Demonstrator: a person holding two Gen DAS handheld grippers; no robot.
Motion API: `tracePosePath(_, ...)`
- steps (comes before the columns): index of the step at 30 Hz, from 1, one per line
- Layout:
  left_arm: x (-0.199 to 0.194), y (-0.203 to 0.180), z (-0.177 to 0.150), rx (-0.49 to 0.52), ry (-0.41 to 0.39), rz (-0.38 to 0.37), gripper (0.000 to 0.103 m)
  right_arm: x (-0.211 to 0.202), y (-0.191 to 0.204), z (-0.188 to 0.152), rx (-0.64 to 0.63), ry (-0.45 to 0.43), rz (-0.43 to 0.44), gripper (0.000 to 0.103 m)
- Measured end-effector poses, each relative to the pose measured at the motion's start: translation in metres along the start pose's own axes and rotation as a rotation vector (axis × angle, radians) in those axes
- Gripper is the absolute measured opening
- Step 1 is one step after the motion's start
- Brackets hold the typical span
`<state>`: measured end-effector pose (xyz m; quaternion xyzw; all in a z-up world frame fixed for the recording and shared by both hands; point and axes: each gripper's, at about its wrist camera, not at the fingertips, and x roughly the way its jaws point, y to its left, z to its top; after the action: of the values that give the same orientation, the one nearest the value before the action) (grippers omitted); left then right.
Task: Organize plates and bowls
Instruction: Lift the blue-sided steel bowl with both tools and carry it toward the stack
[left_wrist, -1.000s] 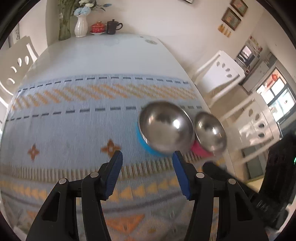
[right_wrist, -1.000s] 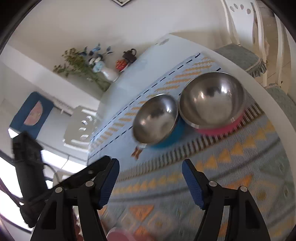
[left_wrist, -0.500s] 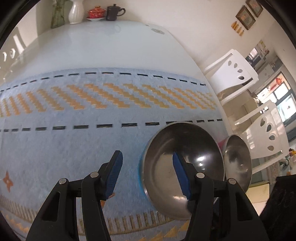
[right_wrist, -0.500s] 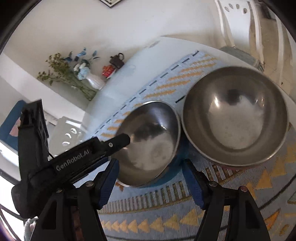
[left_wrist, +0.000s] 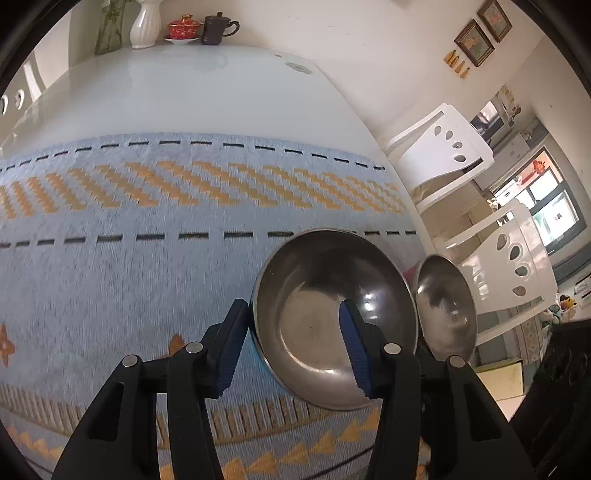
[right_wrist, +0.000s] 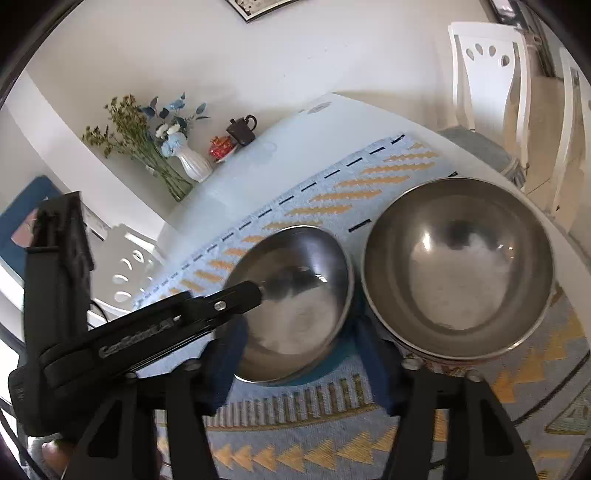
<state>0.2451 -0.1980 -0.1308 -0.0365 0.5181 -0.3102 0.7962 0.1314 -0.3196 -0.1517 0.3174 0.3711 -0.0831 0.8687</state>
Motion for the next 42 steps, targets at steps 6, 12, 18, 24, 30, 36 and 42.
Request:
tracePosePath(6,-0.015,0.003,-0.015,-0.015,0.021,-0.005,0.047,-0.011,0.001,0.001,-0.043,0.0,0.011,0.044)
tracePosePath(12,-0.051,-0.004,-0.025,-0.037,-0.027,-0.083,0.042,-0.033,0.018,-0.002,-0.109,-0.008,0.074,0.029)
tracePosePath(18,-0.055,-0.011,-0.042,0.005,-0.018,0.037,0.043,-0.047,0.047,-0.023,-0.229,0.016,0.083,0.018)
tracePosePath(24,-0.047,0.011,-0.063,-0.068,0.025,0.094,0.045,-0.041,-0.002,-0.037,0.009,0.144,0.05,0.03)
tracePosePath(30,-0.034,0.014,-0.051,-0.081,0.035,0.089,0.055,-0.038,-0.052,-0.036,0.181,0.138,0.034,0.06)
tracePosePath(36,-0.011,0.015,-0.033,-0.068,0.058,0.101,0.056,-0.018,-0.036,-0.029,0.095,0.168,0.061,0.06)
tracePosePath(42,0.004,0.022,-0.026,-0.093,0.082,0.061,0.053,0.014,-0.025,-0.026,0.041,0.174,0.079,0.061)
